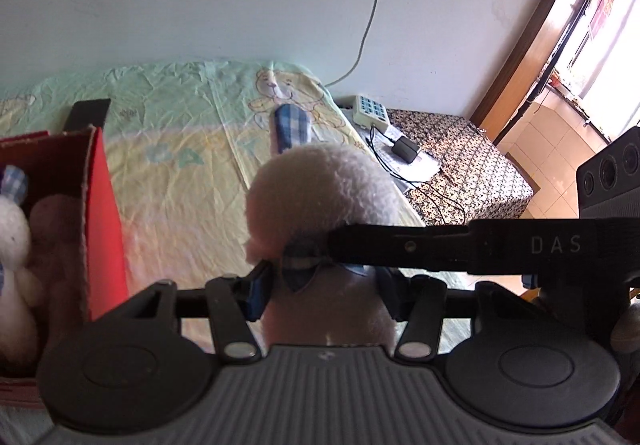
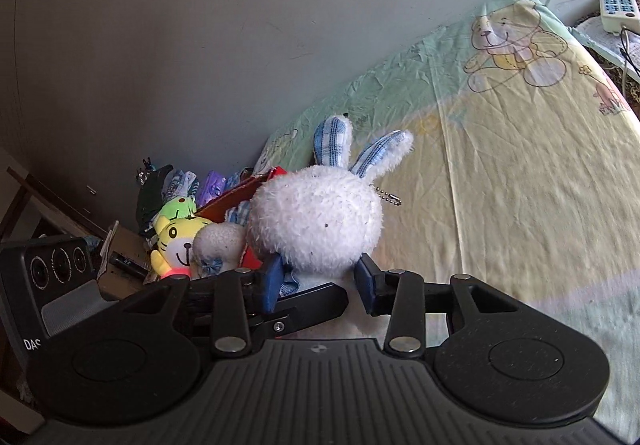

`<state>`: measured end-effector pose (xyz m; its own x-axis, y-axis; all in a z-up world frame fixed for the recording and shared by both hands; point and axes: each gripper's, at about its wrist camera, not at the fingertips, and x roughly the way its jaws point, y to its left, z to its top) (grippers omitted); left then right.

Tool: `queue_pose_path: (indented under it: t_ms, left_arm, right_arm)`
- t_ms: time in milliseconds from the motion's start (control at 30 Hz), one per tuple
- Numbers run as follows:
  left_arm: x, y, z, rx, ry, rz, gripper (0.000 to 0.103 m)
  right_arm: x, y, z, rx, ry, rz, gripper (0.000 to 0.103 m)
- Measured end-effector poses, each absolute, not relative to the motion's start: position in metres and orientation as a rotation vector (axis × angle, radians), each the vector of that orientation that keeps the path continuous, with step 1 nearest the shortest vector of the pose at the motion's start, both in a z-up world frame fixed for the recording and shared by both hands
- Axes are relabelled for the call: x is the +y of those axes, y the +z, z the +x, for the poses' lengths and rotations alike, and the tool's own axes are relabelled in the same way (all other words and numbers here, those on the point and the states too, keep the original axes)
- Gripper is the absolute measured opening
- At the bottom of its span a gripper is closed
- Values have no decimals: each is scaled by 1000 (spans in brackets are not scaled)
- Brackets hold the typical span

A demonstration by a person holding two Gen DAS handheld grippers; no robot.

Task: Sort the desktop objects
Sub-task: 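Carry the bunny with the right gripper over the red box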

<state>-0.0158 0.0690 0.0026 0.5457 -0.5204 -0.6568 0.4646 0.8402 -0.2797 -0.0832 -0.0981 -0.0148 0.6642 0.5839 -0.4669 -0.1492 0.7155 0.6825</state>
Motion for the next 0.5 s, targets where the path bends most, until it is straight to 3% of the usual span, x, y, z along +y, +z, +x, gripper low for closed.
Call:
queue_pose_path:
  t_ms: [267,500]
  left_arm:
    - [151,21,-11,741,-519,-119,56]
    - [200,-4,14,793,-539,-223,58]
  right_arm:
    - [-23,3,-59,693,501,598,42]
    - [25,0,-38,738,421,518,41]
